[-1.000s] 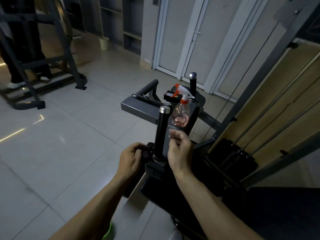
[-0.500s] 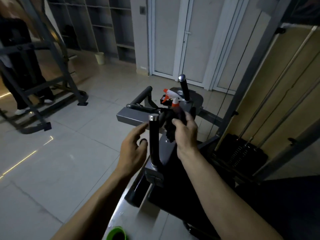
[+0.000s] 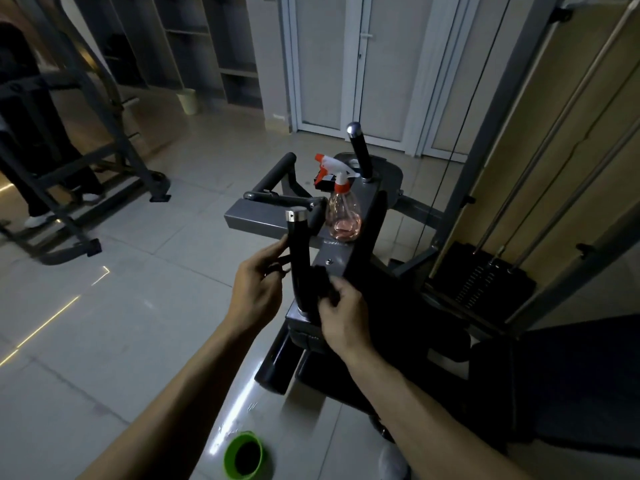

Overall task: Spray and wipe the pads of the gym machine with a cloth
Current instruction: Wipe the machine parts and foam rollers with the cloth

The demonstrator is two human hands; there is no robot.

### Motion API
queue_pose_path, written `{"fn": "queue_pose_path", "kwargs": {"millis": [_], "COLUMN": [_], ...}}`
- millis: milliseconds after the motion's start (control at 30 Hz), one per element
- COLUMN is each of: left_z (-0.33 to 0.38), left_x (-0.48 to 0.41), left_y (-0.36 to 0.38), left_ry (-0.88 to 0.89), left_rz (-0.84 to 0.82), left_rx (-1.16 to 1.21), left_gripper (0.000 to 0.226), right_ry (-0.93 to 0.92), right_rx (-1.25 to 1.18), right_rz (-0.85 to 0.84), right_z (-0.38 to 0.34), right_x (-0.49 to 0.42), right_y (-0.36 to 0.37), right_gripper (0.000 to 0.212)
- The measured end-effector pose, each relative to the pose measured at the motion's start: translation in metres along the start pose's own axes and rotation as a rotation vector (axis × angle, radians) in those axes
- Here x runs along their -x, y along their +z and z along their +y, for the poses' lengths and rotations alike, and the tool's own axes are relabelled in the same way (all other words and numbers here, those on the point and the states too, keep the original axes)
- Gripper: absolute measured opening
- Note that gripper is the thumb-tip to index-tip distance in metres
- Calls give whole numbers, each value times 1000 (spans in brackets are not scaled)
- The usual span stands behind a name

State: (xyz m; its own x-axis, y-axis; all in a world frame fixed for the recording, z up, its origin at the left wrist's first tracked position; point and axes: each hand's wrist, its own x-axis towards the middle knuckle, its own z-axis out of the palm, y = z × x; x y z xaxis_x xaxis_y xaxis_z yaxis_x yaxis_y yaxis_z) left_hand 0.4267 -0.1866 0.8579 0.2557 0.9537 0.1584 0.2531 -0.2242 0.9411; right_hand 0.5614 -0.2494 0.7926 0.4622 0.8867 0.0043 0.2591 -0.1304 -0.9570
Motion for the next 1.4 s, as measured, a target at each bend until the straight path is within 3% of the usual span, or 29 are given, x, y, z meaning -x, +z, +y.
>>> {"fn": "queue_pose_path", "kwargs": {"millis": [100, 200, 300, 367, 433, 500, 600, 633, 700, 800, 867, 900, 967, 1067, 1167, 1233, 1267, 1333, 1400], "left_z": [5, 13, 20, 22, 26, 33, 32, 31, 28, 26, 26, 25, 26, 28, 32, 34, 32, 30, 31], "left_x": [-2, -4, -7, -16, -29, -40, -49, -50, -52, -56, -58, -57, -56, -55, -57, -59, -60, -60, -58], "left_y": [-4, -6, -9, -13, -14, -12, -6, -6, -6, -8, -9, -9, -8, -7, -9, -10, -10, -9, -9], "left_ry": [-47, -93, -117, -112, -91, -58, -6, 3, 14, 33, 35, 30, 21, 12, -7, -35, -35, -26, -22], "left_rz": [-15, -7, 8, 22, 21, 18, 51, 64, 88, 83, 76, 76, 84, 84, 51, 30, 29, 46, 59], "left_rx": [63, 121, 118, 64, 30, -34, -170, -193, -219, -287, -319, -334, -342, -332, -327, -290, -278, -272, -270], "left_gripper": [76, 66, 48, 29, 31, 32, 21, 18, 18, 24, 27, 27, 27, 24, 24, 24, 26, 28, 28], "right_ry": [-98, -281, -303, -325, -372, -353, -275, -274, -151, 136, 152, 143, 78, -146, -249, -263, -289, -336, -142], "right_rx": [-262, -202, -149, -151, -51, 47, 14, -43, -244, -613, -691, -699, -573, -111, 35, 118, 169, 219, -89], "right_rz": [108, 17, 90, 96, 94, 115, 221, 156, -168, -688, -825, -784, -514, -1, 189, 196, 179, -4, -347], "right_z": [-25, -21, -11, -10, -11, -11, -10, -10, -11, -20, -21, -22, -20, -9, -5, -11, -16, -28, -43], "right_x": [8, 19, 15, 5, -10, -22, -32, -41, -66, -84, -86, -83, -73, -54, -43, -47, -51, -64, -74], "right_y": [-1, 20, 31, 34, 44, 61, 73, 68, 51, 25, 21, 23, 36, 67, 79, 76, 69, 48, 28], "right_gripper": [30, 17, 13, 44, 75, 77, 60, 49, 25, 27, 21, 16, 9, 22, 46, 70, 71, 54, 33]}}
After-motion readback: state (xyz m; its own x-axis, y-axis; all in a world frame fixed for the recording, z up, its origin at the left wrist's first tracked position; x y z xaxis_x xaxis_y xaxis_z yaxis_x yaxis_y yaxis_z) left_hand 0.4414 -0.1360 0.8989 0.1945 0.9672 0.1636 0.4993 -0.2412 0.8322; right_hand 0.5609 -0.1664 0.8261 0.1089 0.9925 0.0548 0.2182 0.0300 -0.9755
